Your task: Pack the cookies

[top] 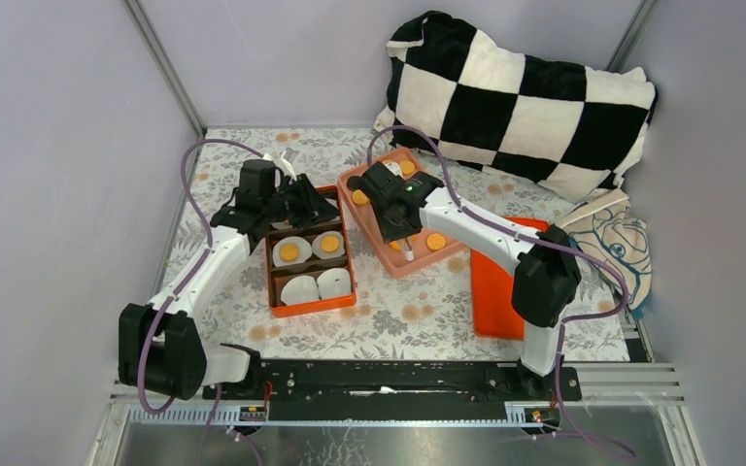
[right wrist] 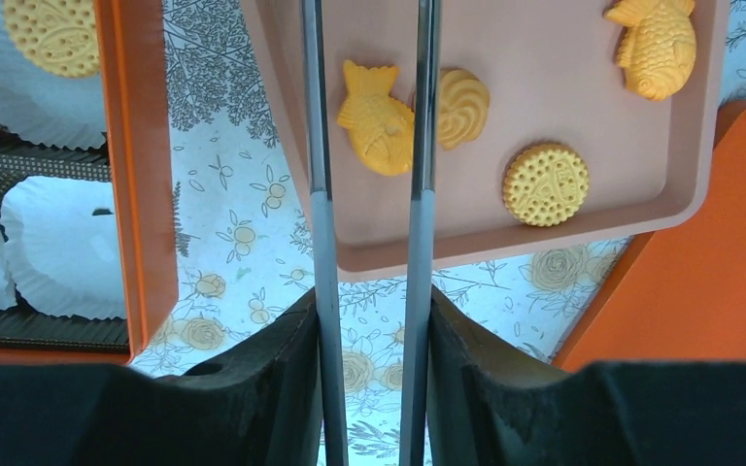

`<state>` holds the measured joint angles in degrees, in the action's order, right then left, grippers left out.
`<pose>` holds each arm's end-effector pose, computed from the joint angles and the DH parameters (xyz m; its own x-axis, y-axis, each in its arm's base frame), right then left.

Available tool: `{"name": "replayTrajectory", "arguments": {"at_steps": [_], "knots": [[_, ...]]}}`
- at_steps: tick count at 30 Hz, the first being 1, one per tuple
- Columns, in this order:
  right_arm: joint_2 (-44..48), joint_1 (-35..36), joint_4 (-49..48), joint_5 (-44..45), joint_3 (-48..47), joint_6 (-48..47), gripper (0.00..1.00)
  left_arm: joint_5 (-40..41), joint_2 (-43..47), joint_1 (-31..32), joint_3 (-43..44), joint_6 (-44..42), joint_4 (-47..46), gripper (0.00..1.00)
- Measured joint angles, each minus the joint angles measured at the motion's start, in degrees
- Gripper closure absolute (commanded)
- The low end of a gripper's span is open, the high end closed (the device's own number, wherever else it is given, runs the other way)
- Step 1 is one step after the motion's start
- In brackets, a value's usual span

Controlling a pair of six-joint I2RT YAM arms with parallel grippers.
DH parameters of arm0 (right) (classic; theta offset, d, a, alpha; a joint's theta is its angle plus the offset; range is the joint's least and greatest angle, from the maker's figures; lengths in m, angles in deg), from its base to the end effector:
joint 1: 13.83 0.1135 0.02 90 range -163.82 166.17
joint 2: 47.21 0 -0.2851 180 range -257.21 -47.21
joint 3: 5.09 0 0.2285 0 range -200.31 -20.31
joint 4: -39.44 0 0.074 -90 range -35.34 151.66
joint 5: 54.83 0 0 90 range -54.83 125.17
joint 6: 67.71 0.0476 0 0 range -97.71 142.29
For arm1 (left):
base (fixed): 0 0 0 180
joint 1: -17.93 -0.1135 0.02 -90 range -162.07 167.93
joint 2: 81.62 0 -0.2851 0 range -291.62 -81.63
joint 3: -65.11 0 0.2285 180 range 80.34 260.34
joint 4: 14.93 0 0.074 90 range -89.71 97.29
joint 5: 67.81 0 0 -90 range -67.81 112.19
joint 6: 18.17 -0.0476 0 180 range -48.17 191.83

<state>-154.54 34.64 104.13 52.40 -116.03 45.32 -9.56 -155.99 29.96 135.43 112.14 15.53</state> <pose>0.2696 0.2832 0.2955 -0.7766 -0.3133 -0.5465 -0.3436 0.9378 -0.0494 0.2544 -0.0798 0.3071 -0.8115 -0.3895 -0.4355 0.1001 0.6417 -0.7604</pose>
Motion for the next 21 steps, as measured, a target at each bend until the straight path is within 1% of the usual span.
{"name": "replayTrajectory", "arguments": {"at_steps": [5,9,15,16,21], "knots": [[-1.7,-0.6,0.0,0.0,-1.8,-1.9,0.55,-0.1,-0.3,0.0,0.0,0.0,0.0,0.69],[-4.3,-0.6,-0.5,0.1,-3.7,-2.6,0.57,-0.1,-0.4,0.0,0.0,-0.1,0.0,0.69],[-4.8,-2.1,-0.7,1.4,-1.5,-2.6,0.57,-0.2,-1.0,0.0,0.1,-0.2,0.0,0.69],[-4.5,-2.6,-0.9,1.5,-0.4,-2.5,0.56,-0.2,-1.3,0.0,0.1,-0.2,0.0,0.69],[-2.4,-5.1,-0.6,2.3,3.8,-2.2,0.47,-0.5,-2.6,0.0,0.1,-0.1,-0.1,0.69]]}}
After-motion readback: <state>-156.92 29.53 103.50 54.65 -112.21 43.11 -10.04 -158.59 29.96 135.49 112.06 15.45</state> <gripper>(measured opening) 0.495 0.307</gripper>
